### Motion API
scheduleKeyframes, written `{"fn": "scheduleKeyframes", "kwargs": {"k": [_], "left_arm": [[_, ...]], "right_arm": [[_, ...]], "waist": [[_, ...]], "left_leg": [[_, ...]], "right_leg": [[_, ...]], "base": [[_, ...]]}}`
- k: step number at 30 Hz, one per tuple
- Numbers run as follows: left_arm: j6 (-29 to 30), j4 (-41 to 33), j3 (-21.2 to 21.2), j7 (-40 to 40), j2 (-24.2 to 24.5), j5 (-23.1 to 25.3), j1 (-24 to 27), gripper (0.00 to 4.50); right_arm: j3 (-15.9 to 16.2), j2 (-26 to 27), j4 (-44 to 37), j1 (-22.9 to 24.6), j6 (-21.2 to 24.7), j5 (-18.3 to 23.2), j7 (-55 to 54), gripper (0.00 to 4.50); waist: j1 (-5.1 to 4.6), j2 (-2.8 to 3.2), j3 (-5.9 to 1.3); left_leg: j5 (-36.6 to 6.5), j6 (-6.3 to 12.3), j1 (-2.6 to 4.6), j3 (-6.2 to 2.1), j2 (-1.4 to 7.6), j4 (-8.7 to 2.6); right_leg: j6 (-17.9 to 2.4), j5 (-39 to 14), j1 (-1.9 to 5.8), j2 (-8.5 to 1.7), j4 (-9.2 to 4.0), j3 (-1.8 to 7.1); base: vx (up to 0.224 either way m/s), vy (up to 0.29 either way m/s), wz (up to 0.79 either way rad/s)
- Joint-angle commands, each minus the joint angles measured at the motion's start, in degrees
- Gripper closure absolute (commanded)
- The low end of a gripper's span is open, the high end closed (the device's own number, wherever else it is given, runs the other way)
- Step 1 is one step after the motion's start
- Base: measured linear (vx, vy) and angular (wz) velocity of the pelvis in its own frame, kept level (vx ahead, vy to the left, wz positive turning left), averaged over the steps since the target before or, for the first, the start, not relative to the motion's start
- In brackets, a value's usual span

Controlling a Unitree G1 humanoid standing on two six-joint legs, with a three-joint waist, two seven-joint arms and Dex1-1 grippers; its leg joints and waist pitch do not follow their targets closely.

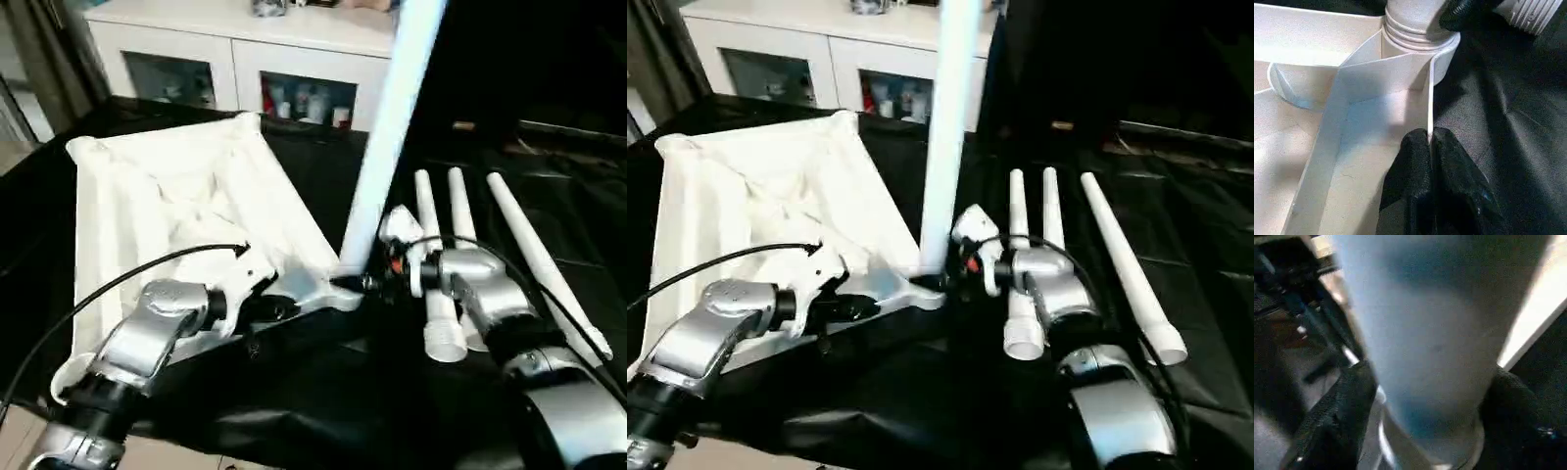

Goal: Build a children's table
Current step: Insert table leg to table base

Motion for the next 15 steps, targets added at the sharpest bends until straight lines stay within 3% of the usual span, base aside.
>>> {"fn": "scheduleKeyframes", "kwargs": {"k": [1,8,11,12,15], "left_arm": [[1.0,0.9,-1.3,-0.6,-0.4,-0.4,1.3,4.5],[2.6,2.8,-0.7,2.9,-1.3,0.7,0.2,4.5],[4.3,5.2,0.3,7.8,-3.4,1.9,-1.3,4.5],[5.7,8.0,1.6,13.4,-6.2,2.9,-3.0,4.5],[6.7,11.7,3.4,20.2,-10.0,3.6,-5.5,4.5]], "right_arm": [[0.5,-0.6,-1.3,0.3,0.8,-0.3,1.2,1.58],[-2.1,1.2,0.2,-0.3,3.6,1.1,-6.3,2.23],[-3.3,2.8,2.3,-0.6,3.4,0.2,-14.2,2.36],[-4.0,4.5,3.1,-0.1,4.1,-0.2,-20.2,2.4],[-4.5,6.9,2.9,1.0,4.8,-0.2,-24.7,2.46]], "waist": [[-0.02,-0.15,-2.89],[-0.08,-0.04,-2.9],[-0.45,-0.18,-2.46],[-0.48,-0.26,-2.44],[-0.6,-0.19,-2.43]], "left_leg": [[-6.4,4.44,0.22,-0.44,2.71,-3.09],[-5.6,4.09,0.29,-0.45,2.59,-3.08],[-8.6,2.34,0.43,-0.53,2.45,-3.42],[-10.2,1.69,0.55,-0.65,2.47,-3.54],[-11.1,0.67,0.83,-0.6,2.42,-3.57]], "right_leg": [[-13.8,-2.1,2.82,-4.94,-3.69,3.07],[-13.9,-1.3,2.71,-4.89,-3.65,3.12],[-12.7,-7.4,2.51,-5.04,-4.43,3.21],[-11.9,-11.0,2.6,-5.2,-4.74,3.23],[-10.3,-14.4,2.28,-5.24,-5.24,3.4]], "base": [[0.0,0.0,0.0],[0.0,0.0,0.0],[0.0,0.0,0.0],[0.0,0.0,0.0],[0.0,0.0,0.0]]}}
